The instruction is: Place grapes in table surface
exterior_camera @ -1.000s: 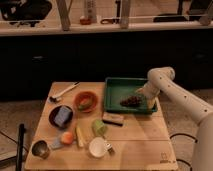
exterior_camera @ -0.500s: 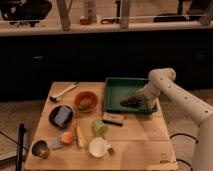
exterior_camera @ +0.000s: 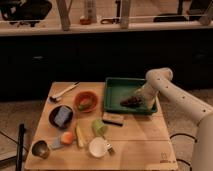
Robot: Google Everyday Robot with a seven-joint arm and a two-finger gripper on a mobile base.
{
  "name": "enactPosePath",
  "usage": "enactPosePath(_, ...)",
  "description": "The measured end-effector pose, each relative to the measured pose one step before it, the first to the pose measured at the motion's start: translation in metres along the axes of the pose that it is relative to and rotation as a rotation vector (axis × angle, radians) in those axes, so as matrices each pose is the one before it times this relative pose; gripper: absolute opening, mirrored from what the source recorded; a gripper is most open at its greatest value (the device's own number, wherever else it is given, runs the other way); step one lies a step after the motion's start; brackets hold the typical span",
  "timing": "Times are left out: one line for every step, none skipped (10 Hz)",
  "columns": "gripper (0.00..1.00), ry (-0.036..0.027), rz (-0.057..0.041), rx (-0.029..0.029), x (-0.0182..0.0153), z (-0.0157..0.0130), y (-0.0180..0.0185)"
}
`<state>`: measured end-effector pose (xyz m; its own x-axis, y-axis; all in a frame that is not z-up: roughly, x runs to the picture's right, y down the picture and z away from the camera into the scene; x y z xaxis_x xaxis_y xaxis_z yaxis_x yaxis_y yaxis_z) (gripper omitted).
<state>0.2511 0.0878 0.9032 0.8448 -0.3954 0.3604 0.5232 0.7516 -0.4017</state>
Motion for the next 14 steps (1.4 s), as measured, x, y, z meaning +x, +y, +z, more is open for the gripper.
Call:
enactPosePath(0.8, 0.00628, 0.02734, -0.00454, -0.00106, -0.00017, -0.00002)
enactPosePath(0.8, 0.00526, 0.02644, -0.00504, -0.00358, 0.00044, -0.00281)
enactPosePath(0.8, 0.00349, 0.02191, -0.00499, -0.00334, 0.0009, -0.00393)
enactPosePath(0.8, 0.00145, 0.01475, -0.01322, -0.00404, 0.00109, -0.00288)
enactPosePath(0.8, -0.00245, 0.00538, -0.01159, -0.00464, 0.00113, -0.00283)
enactPosePath(0.8, -0.01014, 0.00445, -0.0105, -0.00396, 0.00146, -0.00295)
enactPosePath(0.8, -0.01831, 0.00173, -0.01057, -0.00295, 0.00199, -0.002)
enactPosePath(0.8, -0.02239, -0.00328, -0.00897, -0.00311, 0.00188, -0.00272)
enactPosePath(0.8, -0.01981, -0.00164, -0.00948, -0.00129, 0.00258, -0.00159)
enactPosePath(0.8, -0.01387, 0.0, -0.00617, -0.0006, 0.002, -0.00141)
enactPosePath(0.8, -0.01276, -0.00005, -0.00838, -0.00059, 0.00287, -0.0012)
enactPosePath(0.79, -0.00753, 0.0005, -0.00861, -0.00019, 0.00411, -0.00073)
enactPosePath(0.73, -0.00421, 0.00094, -0.00641, -0.00008, 0.00333, -0.00063)
enactPosePath(0.62, -0.00247, 0.00192, -0.00921, 0.0007, 0.00546, 0.00061)
